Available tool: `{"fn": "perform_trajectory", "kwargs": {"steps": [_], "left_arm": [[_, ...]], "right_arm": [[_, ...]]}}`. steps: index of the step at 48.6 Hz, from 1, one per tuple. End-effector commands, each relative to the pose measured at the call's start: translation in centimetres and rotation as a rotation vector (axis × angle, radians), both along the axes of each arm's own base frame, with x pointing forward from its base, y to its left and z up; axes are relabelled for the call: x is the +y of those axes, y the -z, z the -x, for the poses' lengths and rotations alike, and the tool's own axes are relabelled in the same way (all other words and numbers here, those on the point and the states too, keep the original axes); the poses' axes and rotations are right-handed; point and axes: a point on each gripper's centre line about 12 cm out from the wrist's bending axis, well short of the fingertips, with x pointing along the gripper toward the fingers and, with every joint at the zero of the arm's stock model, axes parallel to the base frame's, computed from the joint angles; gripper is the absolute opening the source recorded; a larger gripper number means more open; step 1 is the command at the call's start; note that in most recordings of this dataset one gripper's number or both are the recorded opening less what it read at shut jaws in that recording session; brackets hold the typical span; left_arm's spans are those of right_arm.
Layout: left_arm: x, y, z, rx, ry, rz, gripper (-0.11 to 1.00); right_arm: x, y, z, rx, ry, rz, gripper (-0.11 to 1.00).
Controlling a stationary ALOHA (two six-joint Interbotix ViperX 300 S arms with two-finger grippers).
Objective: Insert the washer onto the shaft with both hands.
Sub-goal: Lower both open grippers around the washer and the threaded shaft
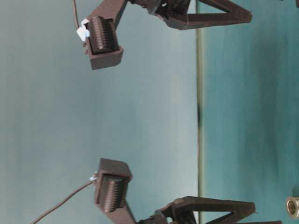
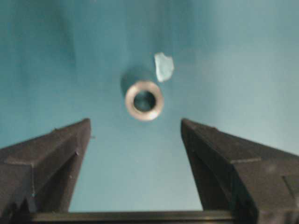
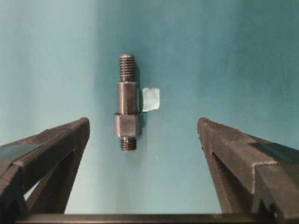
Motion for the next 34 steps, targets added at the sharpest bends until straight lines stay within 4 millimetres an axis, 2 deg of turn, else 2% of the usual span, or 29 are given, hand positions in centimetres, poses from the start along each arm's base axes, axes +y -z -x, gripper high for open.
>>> {"fn": "perform_trajectory", "kwargs": {"steps": [1, 34], "left_arm": [[0.0, -0.1, -0.4, -0.011, 0.005, -0.004, 0.86], [0.0, 2.2, -1.6, 0.002, -0.04, 0.019, 0.85]], "right_arm": [[0.1, -0.5, -0.4, -0.026, -0.007, 0.002, 0.88], [0.4, 2.0, -0.2, -0.014, -0.009, -0.007, 0.88]]}}
